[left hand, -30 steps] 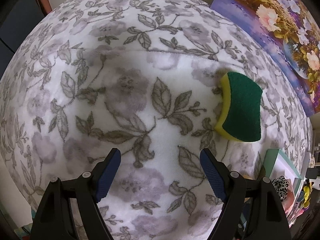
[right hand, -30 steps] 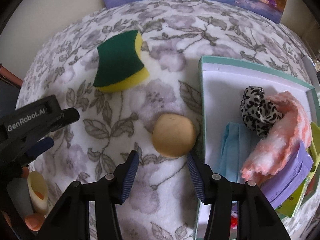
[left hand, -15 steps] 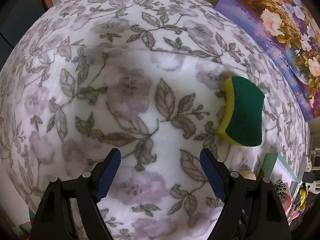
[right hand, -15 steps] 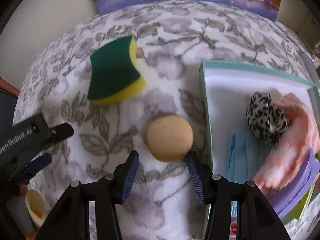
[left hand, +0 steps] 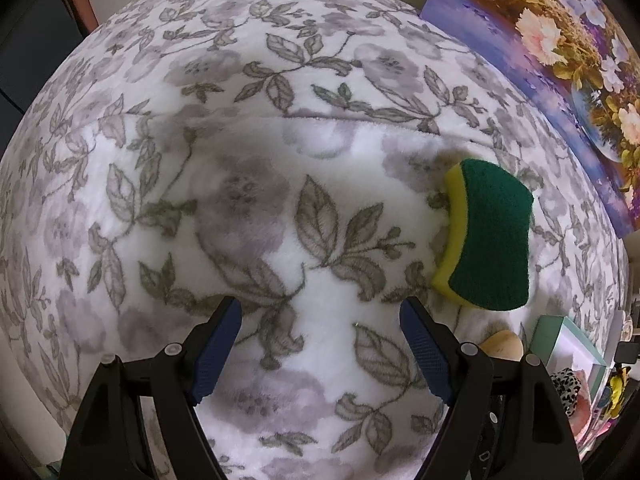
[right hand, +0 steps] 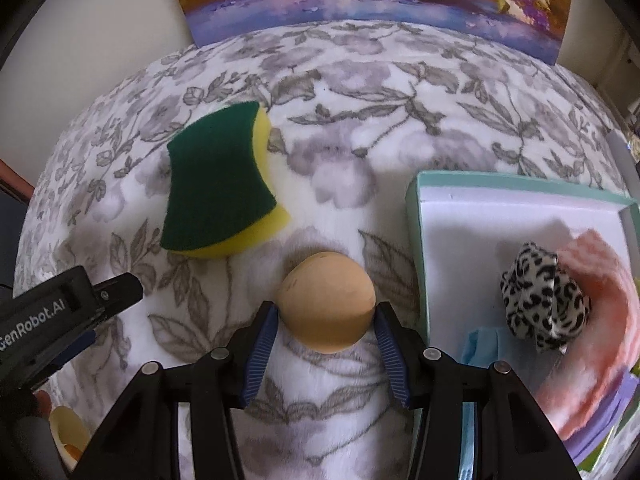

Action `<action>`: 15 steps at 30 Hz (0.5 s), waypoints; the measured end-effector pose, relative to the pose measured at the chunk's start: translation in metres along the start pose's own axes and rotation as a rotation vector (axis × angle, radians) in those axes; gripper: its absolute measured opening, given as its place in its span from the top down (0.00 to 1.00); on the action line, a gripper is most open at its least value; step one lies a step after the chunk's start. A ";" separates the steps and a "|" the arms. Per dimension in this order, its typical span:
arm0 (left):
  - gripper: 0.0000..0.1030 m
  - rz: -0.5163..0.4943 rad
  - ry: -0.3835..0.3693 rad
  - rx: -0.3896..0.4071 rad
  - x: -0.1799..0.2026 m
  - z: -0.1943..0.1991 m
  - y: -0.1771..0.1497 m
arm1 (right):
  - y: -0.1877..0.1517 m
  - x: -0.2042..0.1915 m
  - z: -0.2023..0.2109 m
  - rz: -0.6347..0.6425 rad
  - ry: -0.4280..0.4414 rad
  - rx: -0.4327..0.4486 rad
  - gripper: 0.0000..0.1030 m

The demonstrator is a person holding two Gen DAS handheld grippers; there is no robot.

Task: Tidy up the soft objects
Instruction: 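Reach toward the beige round sponge with the right tool and grasp it, then grasp the green-yellow sponge with the left tool while the right tool holds the beige sponge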

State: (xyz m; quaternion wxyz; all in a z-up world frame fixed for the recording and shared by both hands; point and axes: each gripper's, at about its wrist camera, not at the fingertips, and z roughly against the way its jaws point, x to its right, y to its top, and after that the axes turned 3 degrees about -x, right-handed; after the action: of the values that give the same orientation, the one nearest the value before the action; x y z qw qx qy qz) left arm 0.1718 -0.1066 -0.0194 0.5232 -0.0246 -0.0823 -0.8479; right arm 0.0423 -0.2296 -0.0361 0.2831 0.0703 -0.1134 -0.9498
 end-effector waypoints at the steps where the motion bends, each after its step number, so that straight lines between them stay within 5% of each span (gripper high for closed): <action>1: 0.20 -0.003 0.002 0.002 0.002 0.000 0.000 | 0.001 -0.002 -0.001 0.003 -0.003 0.002 0.48; 15: 0.20 -0.031 0.035 0.035 0.024 -0.008 0.015 | 0.008 -0.017 -0.012 0.058 -0.044 0.028 0.49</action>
State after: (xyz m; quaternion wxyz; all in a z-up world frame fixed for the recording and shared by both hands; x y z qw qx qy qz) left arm 0.1741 -0.1359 -0.0226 0.5115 0.0005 -0.0884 -0.8547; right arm 0.0630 -0.2292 -0.0445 0.3072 0.0500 -0.1351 -0.9407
